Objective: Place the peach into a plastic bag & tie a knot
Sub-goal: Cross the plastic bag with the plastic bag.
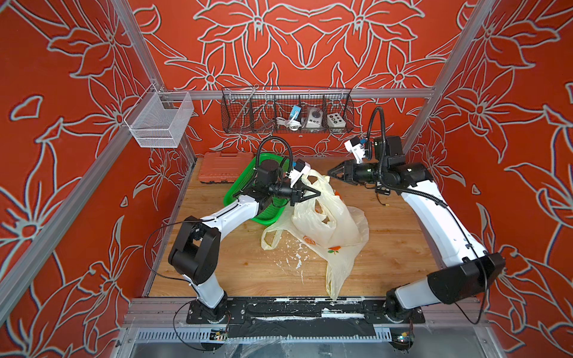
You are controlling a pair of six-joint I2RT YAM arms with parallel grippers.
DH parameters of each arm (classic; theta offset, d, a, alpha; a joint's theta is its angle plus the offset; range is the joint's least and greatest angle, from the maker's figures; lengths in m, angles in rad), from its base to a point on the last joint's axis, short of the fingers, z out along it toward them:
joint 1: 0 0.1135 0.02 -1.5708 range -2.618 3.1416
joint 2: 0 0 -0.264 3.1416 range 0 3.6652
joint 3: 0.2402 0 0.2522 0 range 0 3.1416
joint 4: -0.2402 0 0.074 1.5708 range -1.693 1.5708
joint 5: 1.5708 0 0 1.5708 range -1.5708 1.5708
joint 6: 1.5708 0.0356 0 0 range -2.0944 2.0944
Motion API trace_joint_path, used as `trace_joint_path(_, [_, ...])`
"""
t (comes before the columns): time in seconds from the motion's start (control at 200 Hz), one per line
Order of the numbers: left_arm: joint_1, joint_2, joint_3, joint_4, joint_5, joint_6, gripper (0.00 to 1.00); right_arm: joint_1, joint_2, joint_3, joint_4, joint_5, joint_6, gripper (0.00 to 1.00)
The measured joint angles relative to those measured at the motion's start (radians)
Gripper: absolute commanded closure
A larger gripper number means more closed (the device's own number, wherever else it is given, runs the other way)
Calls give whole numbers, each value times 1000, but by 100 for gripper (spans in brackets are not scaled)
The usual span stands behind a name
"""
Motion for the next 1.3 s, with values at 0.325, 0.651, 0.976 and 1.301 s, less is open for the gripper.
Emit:
trace_joint_path(0.325, [-7, -2, 0, 2, 6, 4, 96, 45, 28, 0, -18, -2, -10, 95])
trace_joint_path(0.651, [-6, -3, 14, -28, -71, -40, 93, 18, 16, 0, -37, 52, -32, 100])
trace_joint_path(0.976, [-4, 2, 31, -97, -53, -77, 97, 9, -32, 54, -77, 154, -110, 100])
trace_joint_path(1.301, [-12, 16, 126, -185, -63, -134, 100, 62, -175, 5, -200, 254, -263, 100])
